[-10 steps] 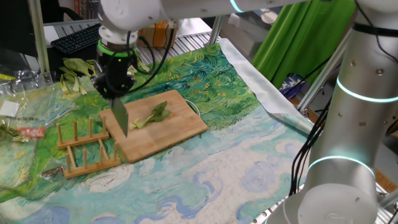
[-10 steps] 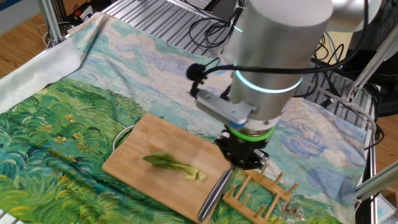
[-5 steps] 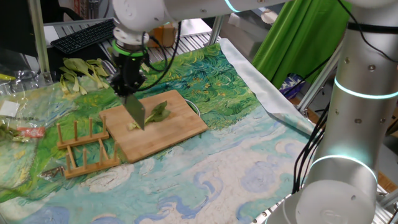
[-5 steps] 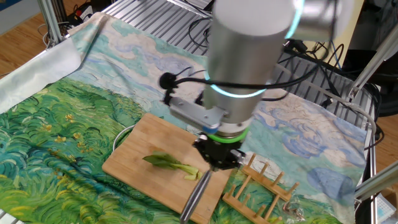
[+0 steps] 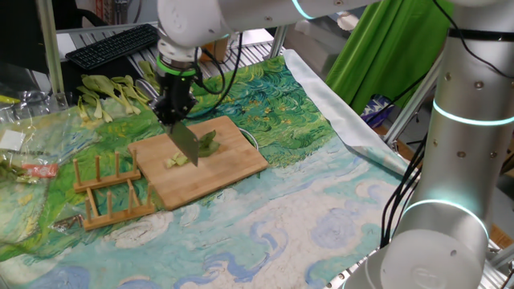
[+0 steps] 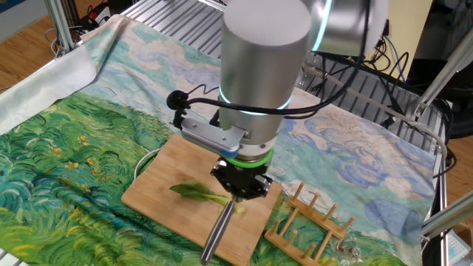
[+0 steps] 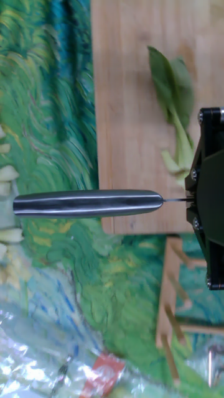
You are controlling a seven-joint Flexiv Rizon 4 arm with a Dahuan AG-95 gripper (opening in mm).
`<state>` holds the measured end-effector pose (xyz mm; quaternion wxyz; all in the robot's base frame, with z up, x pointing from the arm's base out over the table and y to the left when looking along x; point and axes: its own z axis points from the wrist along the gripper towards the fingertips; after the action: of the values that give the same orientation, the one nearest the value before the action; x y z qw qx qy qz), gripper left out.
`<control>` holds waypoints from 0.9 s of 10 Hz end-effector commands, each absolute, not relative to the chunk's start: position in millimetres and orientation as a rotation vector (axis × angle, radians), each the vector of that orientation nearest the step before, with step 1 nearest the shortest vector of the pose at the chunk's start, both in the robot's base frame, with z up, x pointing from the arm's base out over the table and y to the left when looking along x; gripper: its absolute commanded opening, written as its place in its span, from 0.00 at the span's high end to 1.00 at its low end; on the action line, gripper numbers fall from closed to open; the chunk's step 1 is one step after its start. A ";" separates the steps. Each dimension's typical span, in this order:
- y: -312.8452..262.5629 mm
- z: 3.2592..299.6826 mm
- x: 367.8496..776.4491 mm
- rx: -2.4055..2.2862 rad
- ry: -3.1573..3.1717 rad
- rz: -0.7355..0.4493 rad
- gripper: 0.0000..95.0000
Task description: Chop the pakchoi
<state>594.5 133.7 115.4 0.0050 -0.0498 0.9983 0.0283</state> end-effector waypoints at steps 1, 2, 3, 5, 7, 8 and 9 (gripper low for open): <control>129.8 114.5 593.4 -0.173 3.126 0.086 1.00; 126.1 112.1 593.3 -0.193 3.123 0.083 1.00; 123.6 109.5 593.8 -0.202 3.120 0.080 1.00; 121.6 101.2 597.5 -0.204 3.115 0.082 1.00; 121.8 93.0 601.5 -0.199 3.110 0.081 1.00; 120.7 89.0 602.9 -0.201 3.107 0.077 1.00; 119.6 87.0 603.4 -0.205 3.106 0.074 1.00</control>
<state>604.7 117.7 82.9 0.0148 -0.0672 0.9974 0.0227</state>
